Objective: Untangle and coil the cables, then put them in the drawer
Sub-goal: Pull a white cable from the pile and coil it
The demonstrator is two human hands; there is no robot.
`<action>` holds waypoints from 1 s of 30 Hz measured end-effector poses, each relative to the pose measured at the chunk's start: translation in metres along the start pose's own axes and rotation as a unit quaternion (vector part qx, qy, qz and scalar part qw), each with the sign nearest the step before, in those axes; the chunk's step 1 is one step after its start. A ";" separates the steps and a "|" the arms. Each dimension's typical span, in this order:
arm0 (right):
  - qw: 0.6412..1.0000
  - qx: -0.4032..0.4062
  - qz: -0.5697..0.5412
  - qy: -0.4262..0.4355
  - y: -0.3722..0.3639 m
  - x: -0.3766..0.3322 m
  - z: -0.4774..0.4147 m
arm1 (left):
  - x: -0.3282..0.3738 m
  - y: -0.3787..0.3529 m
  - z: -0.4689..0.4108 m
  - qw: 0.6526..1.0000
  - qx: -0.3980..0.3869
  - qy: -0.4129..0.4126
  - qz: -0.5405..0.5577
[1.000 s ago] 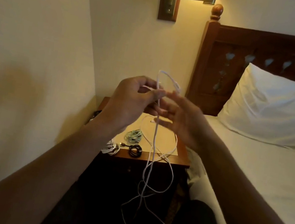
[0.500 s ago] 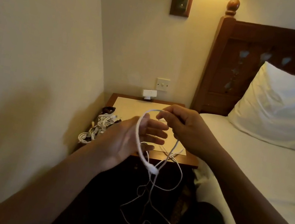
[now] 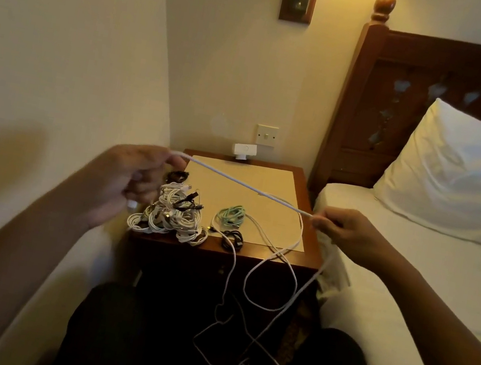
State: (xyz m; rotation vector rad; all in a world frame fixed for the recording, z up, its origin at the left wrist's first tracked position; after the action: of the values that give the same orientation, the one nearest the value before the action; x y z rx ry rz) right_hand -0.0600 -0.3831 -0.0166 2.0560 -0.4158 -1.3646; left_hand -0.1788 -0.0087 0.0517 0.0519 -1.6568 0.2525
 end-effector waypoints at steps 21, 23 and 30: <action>0.969 -0.030 -0.239 0.061 -0.127 -0.095 0.008 | -0.005 -0.039 0.000 0.989 -0.040 0.070 0.122; 0.989 -0.027 -0.133 0.055 -0.138 -0.072 0.013 | 0.007 -0.020 -0.008 0.978 -0.016 0.037 0.205; 0.957 -0.254 -0.010 0.140 -0.131 -0.140 0.075 | -0.042 -0.022 -0.013 0.997 0.068 -0.033 -0.024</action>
State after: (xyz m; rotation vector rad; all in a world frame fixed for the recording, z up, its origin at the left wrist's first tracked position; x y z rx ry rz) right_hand -0.1967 -0.2290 -0.0229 1.7796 0.0773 -1.0323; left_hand -0.1573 -0.0324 0.0143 0.2055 -1.7001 0.3297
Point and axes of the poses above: each hand's wrist, its own z-axis away from the middle knuckle, its own y-axis out of the back of the hand, x = y × z, the point moved 2 cm from there along -z, towards the middle knuckle, and after that the axes turned 10 degrees about x, right-handed, at the moved point
